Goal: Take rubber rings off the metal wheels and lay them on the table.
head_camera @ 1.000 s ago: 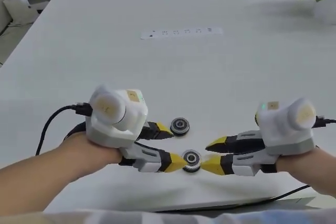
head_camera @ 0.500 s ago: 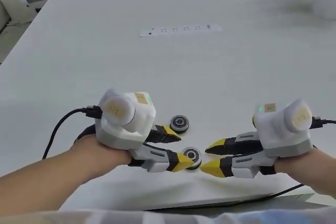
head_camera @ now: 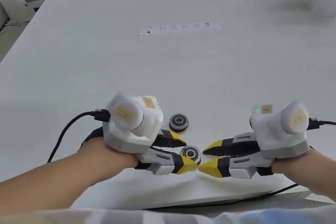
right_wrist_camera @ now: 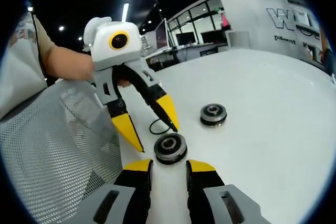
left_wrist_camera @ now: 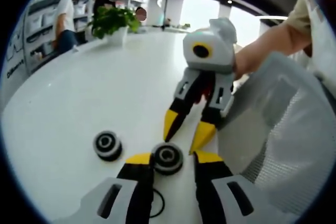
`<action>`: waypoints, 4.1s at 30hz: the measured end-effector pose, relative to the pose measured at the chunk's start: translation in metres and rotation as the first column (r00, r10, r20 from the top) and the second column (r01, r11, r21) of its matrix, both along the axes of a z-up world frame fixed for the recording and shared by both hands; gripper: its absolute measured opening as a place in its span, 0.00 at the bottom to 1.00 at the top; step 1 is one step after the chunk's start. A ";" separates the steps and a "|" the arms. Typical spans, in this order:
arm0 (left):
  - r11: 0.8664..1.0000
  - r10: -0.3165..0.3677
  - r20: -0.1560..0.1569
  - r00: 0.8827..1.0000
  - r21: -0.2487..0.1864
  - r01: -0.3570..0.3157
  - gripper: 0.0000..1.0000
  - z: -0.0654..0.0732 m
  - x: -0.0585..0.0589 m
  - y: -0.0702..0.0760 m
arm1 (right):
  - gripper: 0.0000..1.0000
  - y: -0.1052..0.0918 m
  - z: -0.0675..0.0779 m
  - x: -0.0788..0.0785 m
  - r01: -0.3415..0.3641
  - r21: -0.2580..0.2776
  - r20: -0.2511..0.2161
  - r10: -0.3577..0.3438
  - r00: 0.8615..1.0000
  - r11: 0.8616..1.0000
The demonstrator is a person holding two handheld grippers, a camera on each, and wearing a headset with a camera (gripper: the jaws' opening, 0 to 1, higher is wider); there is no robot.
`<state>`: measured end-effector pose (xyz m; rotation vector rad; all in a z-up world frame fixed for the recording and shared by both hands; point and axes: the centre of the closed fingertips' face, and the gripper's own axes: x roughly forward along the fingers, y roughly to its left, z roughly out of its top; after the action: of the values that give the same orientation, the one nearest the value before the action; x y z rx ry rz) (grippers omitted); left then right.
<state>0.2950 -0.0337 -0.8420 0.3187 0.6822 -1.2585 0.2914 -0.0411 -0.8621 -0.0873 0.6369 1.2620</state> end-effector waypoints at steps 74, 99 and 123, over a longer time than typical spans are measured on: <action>0.998 -0.031 0.207 0.978 0.053 0.020 0.13 -0.009 0.006 -0.001 | 0.00 -0.004 -0.007 0.006 0.080 -0.039 0.001 -0.080 0.997 0.996; 0.998 -0.037 0.216 0.976 0.062 0.024 0.13 -0.003 0.002 -0.005 | 0.00 -0.003 0.009 0.011 0.267 0.150 -0.277 -0.219 0.936 0.952; 0.997 -0.035 0.216 0.976 0.075 0.019 0.13 -0.004 0.002 -0.004 | 0.00 0.005 0.021 0.001 0.254 0.166 -0.314 -0.193 0.930 0.953</action>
<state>0.2969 -0.0375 -0.8460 0.5189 0.5374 -1.2053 0.2929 -0.0359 -0.8409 0.3435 0.7461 1.1183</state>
